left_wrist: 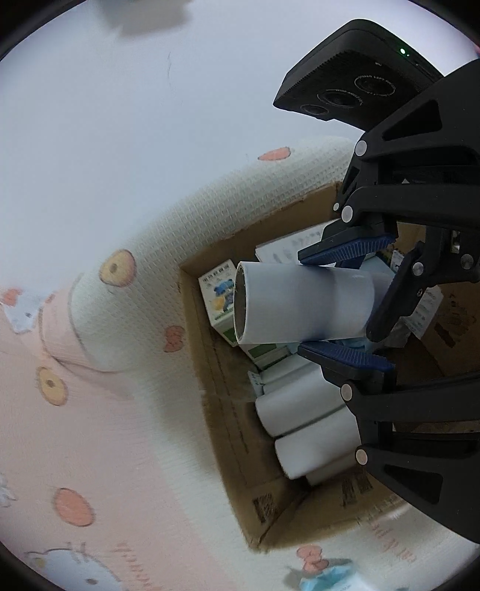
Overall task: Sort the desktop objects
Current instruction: 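Carry the upright roll with the right gripper into the cardboard box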
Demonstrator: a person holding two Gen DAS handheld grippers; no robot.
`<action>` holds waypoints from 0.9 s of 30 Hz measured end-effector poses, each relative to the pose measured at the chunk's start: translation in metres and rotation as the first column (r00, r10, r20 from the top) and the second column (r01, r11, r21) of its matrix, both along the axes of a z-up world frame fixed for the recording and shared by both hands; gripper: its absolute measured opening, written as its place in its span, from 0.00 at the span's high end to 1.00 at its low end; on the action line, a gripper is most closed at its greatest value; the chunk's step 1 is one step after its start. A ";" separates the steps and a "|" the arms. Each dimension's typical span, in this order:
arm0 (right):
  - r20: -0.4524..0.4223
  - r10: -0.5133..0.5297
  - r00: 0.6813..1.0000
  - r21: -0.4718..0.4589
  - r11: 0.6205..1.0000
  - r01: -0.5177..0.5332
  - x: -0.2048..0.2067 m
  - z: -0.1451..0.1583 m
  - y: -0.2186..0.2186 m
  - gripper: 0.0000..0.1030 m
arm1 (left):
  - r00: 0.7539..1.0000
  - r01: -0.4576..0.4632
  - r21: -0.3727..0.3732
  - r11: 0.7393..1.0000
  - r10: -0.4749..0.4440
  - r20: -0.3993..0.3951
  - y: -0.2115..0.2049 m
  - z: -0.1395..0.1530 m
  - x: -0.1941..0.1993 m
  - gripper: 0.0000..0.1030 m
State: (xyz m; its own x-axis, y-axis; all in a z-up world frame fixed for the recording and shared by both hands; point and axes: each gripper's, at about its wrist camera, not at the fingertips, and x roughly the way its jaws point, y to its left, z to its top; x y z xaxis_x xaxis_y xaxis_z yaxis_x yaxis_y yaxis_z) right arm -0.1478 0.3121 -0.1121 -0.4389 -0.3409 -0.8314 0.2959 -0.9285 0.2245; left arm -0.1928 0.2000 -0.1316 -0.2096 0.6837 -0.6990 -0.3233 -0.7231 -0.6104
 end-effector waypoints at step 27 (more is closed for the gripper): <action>0.096 0.023 0.995 0.136 0.990 -0.036 -0.045 -0.037 0.003 0.60 | 0.944 -0.132 0.027 0.991 0.117 0.308 0.001 -0.080 -0.056 0.55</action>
